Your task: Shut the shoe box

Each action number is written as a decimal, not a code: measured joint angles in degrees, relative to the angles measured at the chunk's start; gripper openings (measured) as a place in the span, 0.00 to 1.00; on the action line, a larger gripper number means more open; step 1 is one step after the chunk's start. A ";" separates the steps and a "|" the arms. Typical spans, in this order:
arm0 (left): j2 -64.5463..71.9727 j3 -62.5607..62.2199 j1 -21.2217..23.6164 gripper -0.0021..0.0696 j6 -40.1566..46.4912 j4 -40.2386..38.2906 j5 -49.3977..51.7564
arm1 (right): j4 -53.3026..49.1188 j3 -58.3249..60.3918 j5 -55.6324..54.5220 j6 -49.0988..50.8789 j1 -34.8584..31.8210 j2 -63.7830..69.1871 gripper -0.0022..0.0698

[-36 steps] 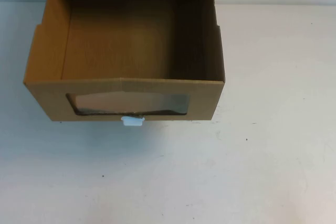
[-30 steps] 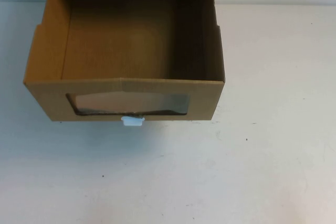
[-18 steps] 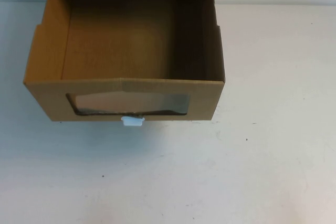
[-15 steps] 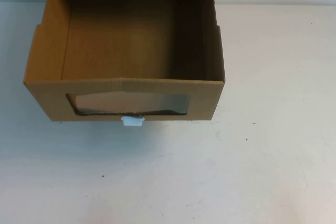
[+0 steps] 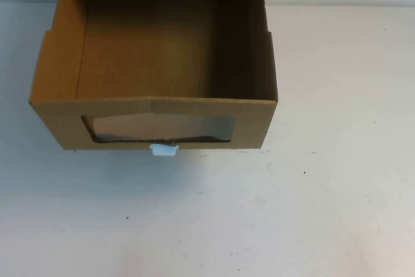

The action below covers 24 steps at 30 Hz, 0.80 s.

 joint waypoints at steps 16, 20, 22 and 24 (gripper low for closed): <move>2.26 -8.21 0.00 0.03 -13.59 -23.62 -10.80 | 0.00 0.00 0.00 0.00 0.00 0.00 0.01; 13.68 -23.34 0.00 0.03 -7.55 -20.94 -0.99 | 0.00 0.00 0.00 0.00 0.00 0.00 0.01; 21.81 -32.66 0.00 0.03 -4.37 -20.20 4.23 | 0.00 0.00 0.00 0.00 0.00 0.00 0.01; 30.74 -41.39 0.00 0.03 -0.20 -19.82 8.92 | 0.00 0.00 0.00 0.00 0.00 0.00 0.01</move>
